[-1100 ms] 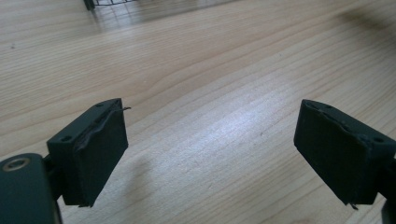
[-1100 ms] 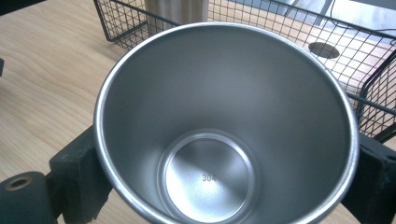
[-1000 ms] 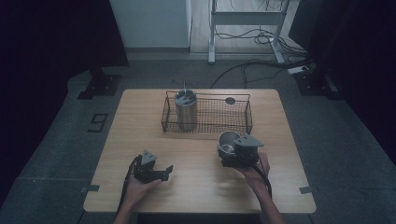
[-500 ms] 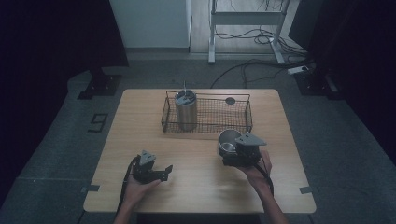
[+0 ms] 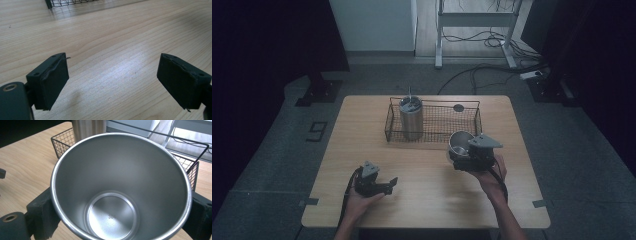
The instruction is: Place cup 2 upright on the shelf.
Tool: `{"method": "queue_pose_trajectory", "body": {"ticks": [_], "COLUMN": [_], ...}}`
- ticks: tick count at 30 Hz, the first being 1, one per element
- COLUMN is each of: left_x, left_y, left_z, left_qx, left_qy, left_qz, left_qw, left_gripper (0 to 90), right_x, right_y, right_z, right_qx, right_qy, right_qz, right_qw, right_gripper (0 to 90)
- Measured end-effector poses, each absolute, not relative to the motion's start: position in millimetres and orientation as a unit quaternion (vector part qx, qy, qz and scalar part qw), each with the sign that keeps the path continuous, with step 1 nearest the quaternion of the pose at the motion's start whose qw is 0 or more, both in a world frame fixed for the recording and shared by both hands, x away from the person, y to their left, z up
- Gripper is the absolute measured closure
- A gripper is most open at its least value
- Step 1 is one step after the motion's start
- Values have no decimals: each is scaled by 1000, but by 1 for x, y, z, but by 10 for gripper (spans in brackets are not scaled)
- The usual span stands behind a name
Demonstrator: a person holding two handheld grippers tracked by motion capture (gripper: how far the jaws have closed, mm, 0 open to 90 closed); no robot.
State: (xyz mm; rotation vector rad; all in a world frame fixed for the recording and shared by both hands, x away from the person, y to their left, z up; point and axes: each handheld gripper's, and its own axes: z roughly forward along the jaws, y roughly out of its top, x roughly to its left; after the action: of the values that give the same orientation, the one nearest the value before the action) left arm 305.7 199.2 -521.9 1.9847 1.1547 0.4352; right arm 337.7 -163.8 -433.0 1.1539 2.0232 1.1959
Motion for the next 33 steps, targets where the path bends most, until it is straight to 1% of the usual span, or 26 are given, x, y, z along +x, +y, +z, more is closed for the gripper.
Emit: {"method": "queue_pose_trajectory", "body": {"ticks": [5,8,33], "left_x": [305,305,306], "left_y": [199,197,196], "left_z": [-522,-523,-525], "left_qx": [784,785,789], "left_qy": [453,451,449], "left_qz": [170,168,165], "left_qw": [390,390,384], "left_gripper": [105,105,106], "right_x": [341,343,355], "right_y": [-164,-165,-173], "right_z": [-428,-425,-409], "right_qx": [425,427,434], "right_qy": [745,742,737], "right_qz": [444,452,450], "right_qw": [259,249,255], "right_gripper": [71,71,71]}}
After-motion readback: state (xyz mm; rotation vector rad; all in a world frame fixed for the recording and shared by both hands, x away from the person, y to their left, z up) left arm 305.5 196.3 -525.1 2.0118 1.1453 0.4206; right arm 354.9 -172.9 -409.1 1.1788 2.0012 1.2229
